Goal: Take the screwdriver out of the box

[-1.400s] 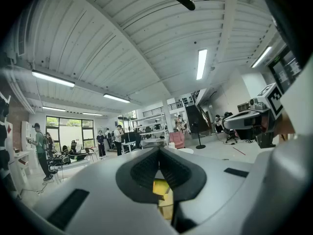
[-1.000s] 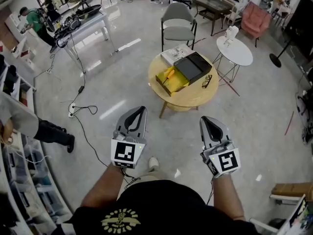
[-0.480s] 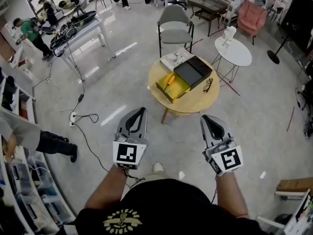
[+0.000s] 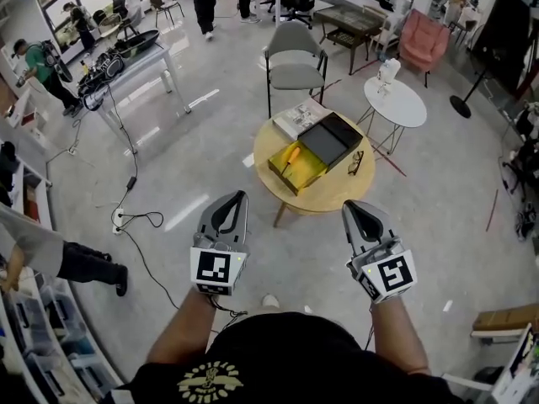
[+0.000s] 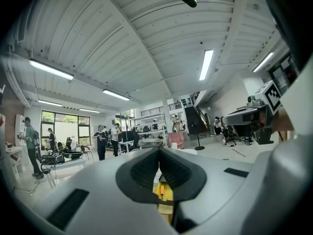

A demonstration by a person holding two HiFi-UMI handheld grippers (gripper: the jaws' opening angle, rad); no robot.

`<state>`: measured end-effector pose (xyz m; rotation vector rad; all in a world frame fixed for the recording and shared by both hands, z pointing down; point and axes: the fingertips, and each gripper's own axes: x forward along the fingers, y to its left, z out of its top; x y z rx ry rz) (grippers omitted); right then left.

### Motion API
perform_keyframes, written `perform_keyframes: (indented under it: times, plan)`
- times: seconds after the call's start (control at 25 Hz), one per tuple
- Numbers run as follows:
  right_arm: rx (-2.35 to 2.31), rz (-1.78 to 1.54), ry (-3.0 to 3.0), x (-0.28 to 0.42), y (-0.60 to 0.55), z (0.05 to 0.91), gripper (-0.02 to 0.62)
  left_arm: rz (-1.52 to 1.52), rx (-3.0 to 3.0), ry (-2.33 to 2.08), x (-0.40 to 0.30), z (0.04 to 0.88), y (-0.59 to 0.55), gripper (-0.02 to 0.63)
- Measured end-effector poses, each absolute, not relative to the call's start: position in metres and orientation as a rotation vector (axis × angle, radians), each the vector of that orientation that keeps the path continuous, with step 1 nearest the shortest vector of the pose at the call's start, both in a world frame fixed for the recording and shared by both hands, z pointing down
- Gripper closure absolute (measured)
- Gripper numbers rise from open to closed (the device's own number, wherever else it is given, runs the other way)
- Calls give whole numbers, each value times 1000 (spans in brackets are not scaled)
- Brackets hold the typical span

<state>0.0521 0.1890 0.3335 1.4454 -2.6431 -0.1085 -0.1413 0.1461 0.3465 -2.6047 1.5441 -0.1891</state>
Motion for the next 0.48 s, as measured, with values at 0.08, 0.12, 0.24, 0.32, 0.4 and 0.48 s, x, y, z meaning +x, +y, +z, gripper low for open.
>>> perform_keyframes:
  times: [0.08, 0.12, 0.24, 0.32, 0.4, 0.48]
  plan:
    - [1457, -116, -2633, 49, 184, 331, 581, -203, -2631, 1524, -145, 352, 142, 589]
    - [1465, -118, -2630, 47, 183, 330, 580, -199, -2645, 1503, -145, 355, 141, 589]
    - [1468, -104, -2623, 40, 181, 330, 580, -187, -2678, 1469, -147, 356, 136, 589]
    - [1459, -85, -2611, 39, 182, 334, 580, -176, -2688, 1456, -147, 360, 134, 589]
    - [1469, -80, -2603, 45, 182, 336, 580, -180, -2697, 1446, -144, 366, 133, 589]
    - [1495, -77, -2603, 51, 182, 335, 580, -194, -2706, 1446, -140, 368, 133, 589]
